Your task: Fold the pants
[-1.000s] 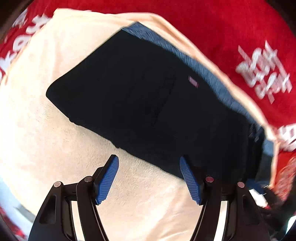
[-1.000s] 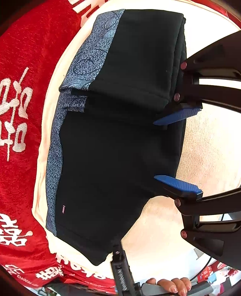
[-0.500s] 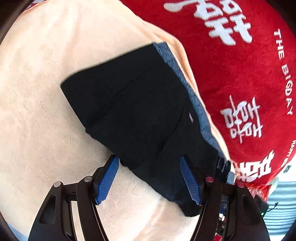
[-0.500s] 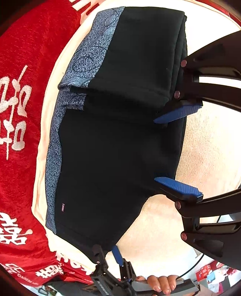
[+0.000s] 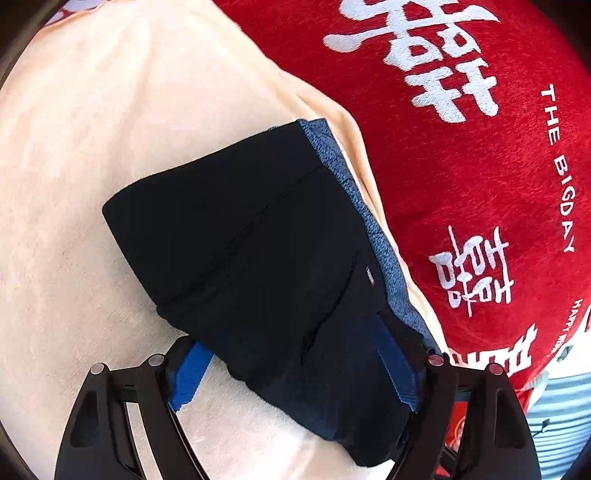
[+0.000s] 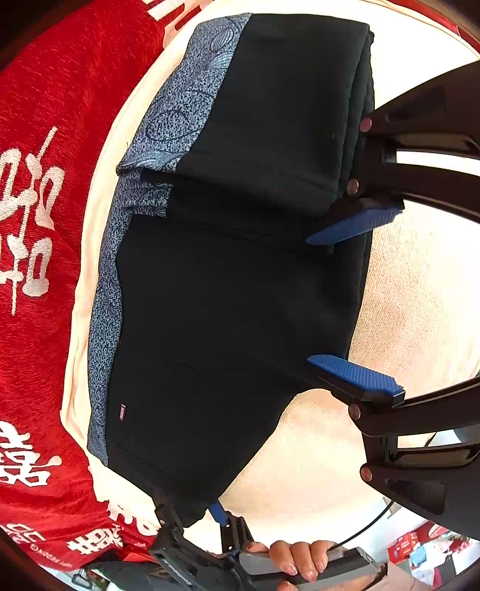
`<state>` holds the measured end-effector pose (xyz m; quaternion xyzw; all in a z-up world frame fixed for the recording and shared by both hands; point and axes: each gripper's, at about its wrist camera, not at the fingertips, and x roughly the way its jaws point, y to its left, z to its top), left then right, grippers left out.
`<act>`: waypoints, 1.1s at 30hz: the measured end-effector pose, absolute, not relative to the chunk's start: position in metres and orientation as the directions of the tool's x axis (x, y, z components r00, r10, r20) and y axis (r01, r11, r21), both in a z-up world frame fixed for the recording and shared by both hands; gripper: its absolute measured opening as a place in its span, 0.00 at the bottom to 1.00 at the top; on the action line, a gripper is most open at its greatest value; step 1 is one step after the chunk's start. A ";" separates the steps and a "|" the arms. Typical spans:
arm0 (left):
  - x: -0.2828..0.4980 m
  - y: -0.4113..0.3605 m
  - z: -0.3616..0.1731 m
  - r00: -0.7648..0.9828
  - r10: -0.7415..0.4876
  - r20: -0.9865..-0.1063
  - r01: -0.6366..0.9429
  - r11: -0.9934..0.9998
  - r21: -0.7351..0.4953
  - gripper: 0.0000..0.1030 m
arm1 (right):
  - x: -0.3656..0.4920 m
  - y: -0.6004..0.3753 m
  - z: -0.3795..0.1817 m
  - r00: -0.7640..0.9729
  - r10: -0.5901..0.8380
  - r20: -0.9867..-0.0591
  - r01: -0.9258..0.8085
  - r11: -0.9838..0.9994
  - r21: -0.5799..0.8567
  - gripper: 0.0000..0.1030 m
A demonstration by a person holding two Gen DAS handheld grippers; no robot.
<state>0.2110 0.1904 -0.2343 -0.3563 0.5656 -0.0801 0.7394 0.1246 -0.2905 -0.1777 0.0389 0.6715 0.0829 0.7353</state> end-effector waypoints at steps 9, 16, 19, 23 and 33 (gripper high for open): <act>0.233 0.176 -0.241 0.385 -0.516 -0.765 -0.276 0.727 -0.629 0.86 | 0.125 -0.290 -0.178 0.090 0.180 -0.980 -0.072 0.982 0.173 0.64; 0.237 0.146 -0.225 0.348 -0.263 -0.900 -0.226 0.908 -0.352 0.36 | 0.127 -0.294 -0.171 0.084 0.201 -0.976 -0.060 0.979 0.197 0.64; 0.232 0.118 -0.205 0.395 -0.155 -0.905 -0.073 0.977 -0.199 0.33 | 0.135 -0.301 -0.155 0.098 0.229 -0.968 -0.035 0.973 0.227 0.64; 0.210 0.060 -0.178 0.511 -0.065 -0.857 0.175 0.984 0.029 0.33 | 0.163 -0.310 -0.121 0.136 0.302 -0.944 -0.006 0.953 0.304 0.65; 0.185 0.020 -0.165 0.601 -0.003 -0.799 0.325 0.914 0.241 0.33 | 0.298 -0.203 -0.071 -0.061 0.542 -0.838 -0.199 0.816 0.543 0.83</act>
